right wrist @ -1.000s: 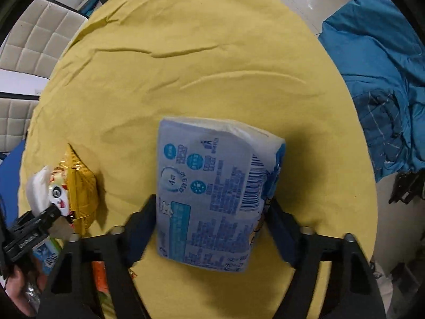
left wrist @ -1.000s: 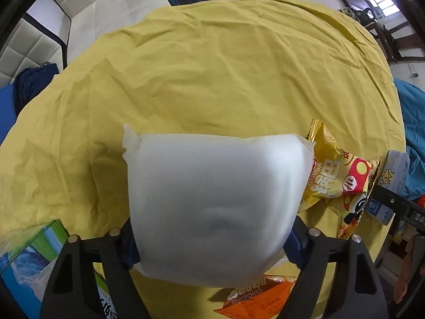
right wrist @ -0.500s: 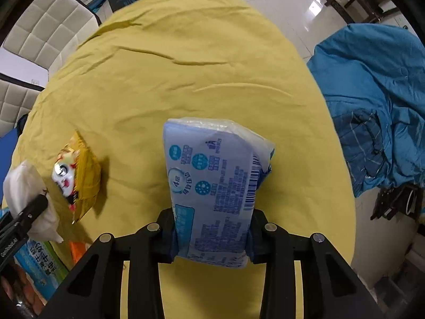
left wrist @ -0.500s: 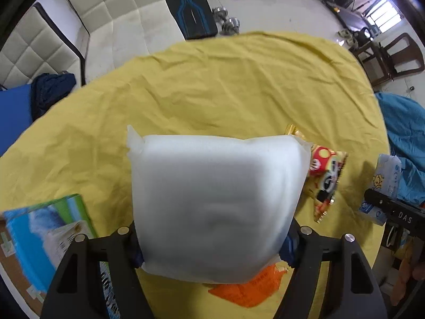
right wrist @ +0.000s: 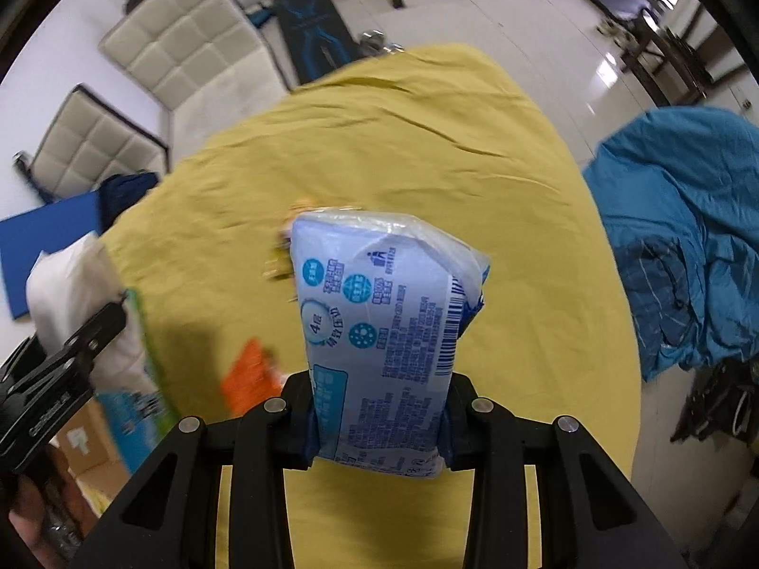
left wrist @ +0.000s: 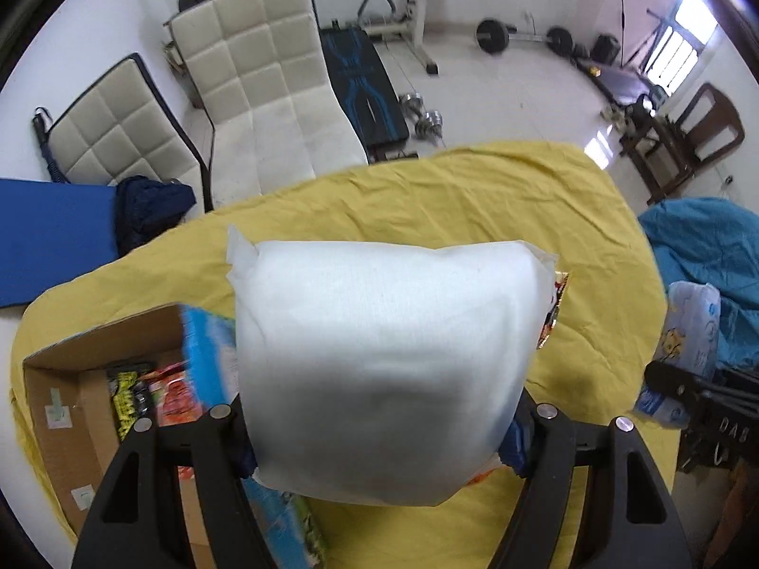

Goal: Organize soft objects
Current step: 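Carry both packs over the box with both tools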

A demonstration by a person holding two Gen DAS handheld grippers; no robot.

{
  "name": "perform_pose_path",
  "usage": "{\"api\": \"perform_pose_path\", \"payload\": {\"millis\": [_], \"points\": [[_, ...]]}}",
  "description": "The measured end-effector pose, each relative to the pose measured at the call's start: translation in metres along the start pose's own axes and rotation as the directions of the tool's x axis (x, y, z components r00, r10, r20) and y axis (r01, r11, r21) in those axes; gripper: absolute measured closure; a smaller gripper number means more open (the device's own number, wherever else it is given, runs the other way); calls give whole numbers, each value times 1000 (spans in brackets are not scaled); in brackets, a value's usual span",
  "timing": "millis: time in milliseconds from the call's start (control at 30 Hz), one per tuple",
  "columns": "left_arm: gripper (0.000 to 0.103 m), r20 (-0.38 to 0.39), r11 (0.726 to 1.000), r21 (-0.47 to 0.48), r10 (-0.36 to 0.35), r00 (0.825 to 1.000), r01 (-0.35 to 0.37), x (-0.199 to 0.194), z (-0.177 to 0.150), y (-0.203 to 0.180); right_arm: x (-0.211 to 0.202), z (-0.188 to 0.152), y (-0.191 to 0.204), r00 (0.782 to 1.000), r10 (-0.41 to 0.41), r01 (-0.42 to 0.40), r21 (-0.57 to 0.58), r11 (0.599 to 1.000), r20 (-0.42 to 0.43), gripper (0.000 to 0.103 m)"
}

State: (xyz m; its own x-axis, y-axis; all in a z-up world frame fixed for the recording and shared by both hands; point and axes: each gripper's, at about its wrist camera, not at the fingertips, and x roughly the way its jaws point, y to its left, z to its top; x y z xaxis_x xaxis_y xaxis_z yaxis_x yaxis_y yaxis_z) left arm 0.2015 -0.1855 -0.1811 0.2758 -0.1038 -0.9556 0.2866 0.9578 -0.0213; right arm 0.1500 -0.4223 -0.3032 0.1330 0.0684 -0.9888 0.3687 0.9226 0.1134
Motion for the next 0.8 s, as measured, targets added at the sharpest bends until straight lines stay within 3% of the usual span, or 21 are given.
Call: {"api": "perform_pose_path", "payload": {"millis": [333, 800], "points": [[31, 94, 996, -82, -30, 995, 38, -65, -31, 72, -55, -63, 114, 993, 101, -91, -169, 981, 55, 64], [31, 177, 977, -202, 109, 978, -72, -136, -83, 220, -53, -135, 280, 987, 163, -150, -359, 921, 7, 64]]}}
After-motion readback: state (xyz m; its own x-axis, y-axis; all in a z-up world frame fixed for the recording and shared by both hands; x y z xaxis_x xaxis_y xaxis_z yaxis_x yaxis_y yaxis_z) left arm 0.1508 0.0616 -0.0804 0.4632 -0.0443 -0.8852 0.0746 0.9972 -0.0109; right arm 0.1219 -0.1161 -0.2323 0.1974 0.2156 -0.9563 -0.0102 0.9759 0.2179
